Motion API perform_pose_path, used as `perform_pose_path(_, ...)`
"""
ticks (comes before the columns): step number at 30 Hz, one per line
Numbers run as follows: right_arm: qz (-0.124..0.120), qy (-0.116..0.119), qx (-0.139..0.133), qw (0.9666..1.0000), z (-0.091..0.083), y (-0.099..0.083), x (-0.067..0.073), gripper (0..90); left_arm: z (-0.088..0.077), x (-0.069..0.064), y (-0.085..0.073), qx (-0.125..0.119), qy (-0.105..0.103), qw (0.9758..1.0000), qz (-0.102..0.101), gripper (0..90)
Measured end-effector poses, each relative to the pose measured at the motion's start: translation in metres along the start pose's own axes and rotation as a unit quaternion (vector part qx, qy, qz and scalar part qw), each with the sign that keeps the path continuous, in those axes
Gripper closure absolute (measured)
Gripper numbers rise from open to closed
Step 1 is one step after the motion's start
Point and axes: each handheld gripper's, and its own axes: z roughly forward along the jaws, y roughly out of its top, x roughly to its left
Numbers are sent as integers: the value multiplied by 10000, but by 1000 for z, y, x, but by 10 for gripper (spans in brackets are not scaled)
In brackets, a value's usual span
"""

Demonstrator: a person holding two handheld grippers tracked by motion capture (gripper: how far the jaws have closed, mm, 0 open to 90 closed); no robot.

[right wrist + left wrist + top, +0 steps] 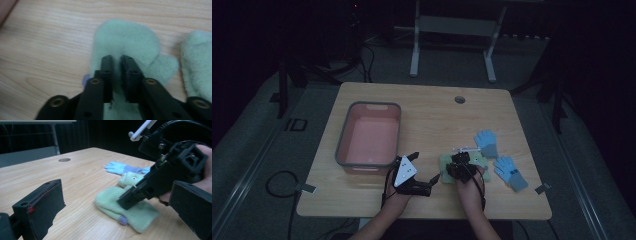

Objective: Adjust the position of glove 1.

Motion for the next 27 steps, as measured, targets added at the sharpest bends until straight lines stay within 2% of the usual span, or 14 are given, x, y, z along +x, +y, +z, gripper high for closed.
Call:
perform_pose_path(4,-12,129,-180,9998,-11,6,-4,705,0,-2,1,0,-10,10000,84,1)
perform_pose_path(9,-349,418,-403,9977,-30,18,-9,618,0,-2,1,40,-35,9999,142,1)
perform_pose_path(10,-489,394,-501,9968,-34,20,-11,612,1,-2,1,46,-29,9999,153,1)
perform_pose_path(12,-620,383,-597,9956,-41,22,-18,601,1,-2,0,53,-42,9999,148,1)
perform_pose_path(15,-735,387,-610,9947,-48,26,-33,597,1,-1,0,60,-58,9999,136,1)
perform_pose_path(17,-911,318,-551,9938,-51,29,-40,598,1,-1,0,74,-70,9998,154,1)
perform_pose_path(19,-1106,380,-553,9916,-55,31,-49,599,1,-1,0,77,-72,9998,157,1)
perform_pose_path(21,-1295,330,-470,9899,-56,35,-56,598,2,-1,0,96,-78,9998,157,1)
perform_pose_path(27,-1601,61,-312,9866,-62,38,-74,618,3,-2,-1,102,-92,9998,144,1)
